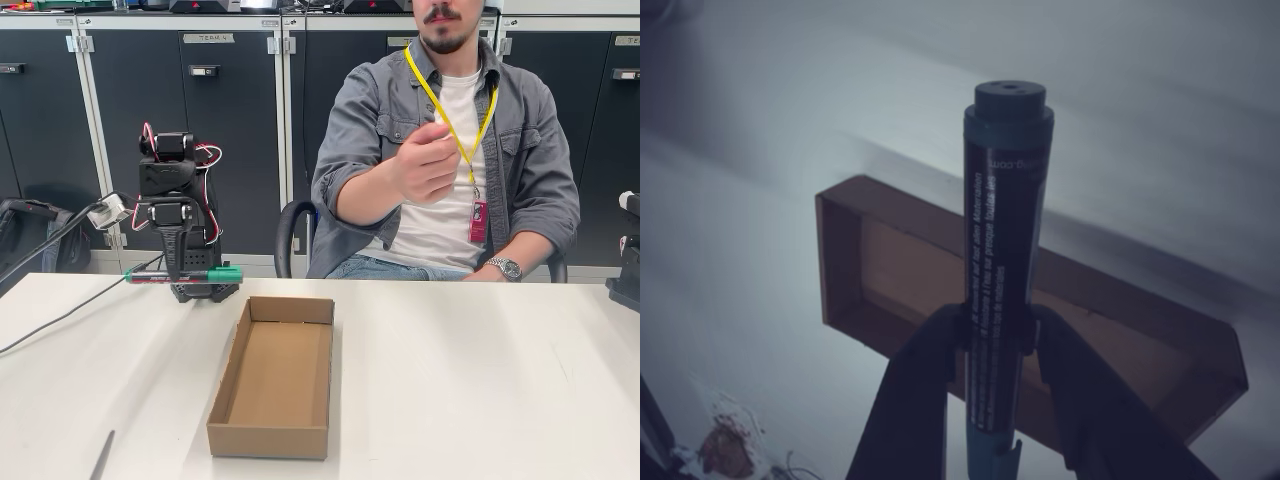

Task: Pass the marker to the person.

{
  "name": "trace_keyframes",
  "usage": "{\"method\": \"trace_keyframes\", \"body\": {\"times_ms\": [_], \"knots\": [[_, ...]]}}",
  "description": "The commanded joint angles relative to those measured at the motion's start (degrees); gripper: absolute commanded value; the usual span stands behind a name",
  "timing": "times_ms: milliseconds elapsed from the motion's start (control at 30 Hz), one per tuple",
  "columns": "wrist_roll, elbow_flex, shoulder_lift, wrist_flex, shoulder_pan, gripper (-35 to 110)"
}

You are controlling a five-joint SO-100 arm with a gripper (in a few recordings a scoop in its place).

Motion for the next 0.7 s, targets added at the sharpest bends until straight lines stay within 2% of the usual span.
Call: {"method": "trace_keyframes", "body": {"times_ms": [0, 200, 433, 667], "knots": [[-6.6, -4.9, 2.2, -3.9, -5.6, -5], [-18.1, -9.2, 0.4, -6.2, -13.4, -5], [-29.2, -10.8, -0.4, -12.0, -17.8, -5], [-30.9, -14.3, -0.9, -19.9, -21.6, -5]]}}
